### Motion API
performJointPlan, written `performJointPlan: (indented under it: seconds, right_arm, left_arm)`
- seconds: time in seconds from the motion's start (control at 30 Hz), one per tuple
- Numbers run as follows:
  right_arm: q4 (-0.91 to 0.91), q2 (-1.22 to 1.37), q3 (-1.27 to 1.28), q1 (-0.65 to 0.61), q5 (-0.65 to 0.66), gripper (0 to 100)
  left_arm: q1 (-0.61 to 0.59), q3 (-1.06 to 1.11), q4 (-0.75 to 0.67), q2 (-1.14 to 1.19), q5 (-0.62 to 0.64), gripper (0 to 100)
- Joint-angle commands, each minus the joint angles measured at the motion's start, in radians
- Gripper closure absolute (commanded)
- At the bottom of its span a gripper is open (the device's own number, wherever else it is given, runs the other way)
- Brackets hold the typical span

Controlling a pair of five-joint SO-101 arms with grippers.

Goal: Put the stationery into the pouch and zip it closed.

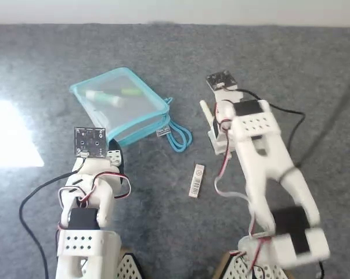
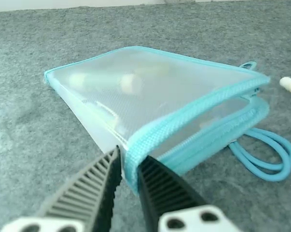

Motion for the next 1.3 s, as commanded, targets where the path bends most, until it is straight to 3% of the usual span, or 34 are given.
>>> performJointPlan:
  seconds: [0.0, 0.1, 0.37, 0.6, 1.27]
  right_arm:
    - [0.074, -0.257, -0.011, -0.016, 0.083, 99.1]
    - [0.163, -0.389, -0.009, -0.096, 0.18, 99.1]
    - [0.243, -0.39, -0.014, -0.398, 0.163, 99.1]
    - [0.243, -0.254, -0.014, -0.406, 0.118, 99.1]
    - [0.2, -0.223, -0.014, -0.403, 0.126, 99.1]
  left_arm:
    - [0.011, -0.008, -0.017, -0.003, -0.003, 99]
    - [0.011, -0.008, -0.017, -0.003, -0.003, 99]
    - [0.011, -0.008, -0.017, -0.003, -0.003, 99]
    - [0.011, -0.008, -0.017, -0.003, -0.003, 99]
    - [0.011, -0.01, -0.017, -0.003, -0.003, 99]
